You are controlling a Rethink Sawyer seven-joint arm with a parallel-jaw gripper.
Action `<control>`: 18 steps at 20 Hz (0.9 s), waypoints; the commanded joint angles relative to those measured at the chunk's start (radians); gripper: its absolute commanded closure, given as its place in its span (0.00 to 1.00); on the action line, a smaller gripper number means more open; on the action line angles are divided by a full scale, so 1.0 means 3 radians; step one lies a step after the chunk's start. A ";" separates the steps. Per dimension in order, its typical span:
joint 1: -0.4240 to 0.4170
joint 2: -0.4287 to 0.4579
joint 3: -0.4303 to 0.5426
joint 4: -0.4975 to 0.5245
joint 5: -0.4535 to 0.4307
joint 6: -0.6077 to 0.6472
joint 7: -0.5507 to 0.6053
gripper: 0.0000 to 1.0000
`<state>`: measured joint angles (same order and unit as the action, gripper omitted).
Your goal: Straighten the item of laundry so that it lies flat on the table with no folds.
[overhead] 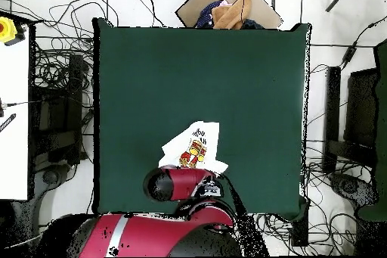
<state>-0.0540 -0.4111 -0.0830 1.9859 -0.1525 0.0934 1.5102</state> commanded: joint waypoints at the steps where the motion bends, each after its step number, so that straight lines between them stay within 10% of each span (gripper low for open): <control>1: -0.0021 0.0466 -0.0265 -0.0631 0.0264 -0.0349 0.0752 0.00; 18: -0.0338 -0.0167 0.0206 -0.0541 0.0507 0.0614 0.0623 0.00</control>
<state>-0.1011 -0.4253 -0.0867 1.9716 -0.1048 0.1557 1.5102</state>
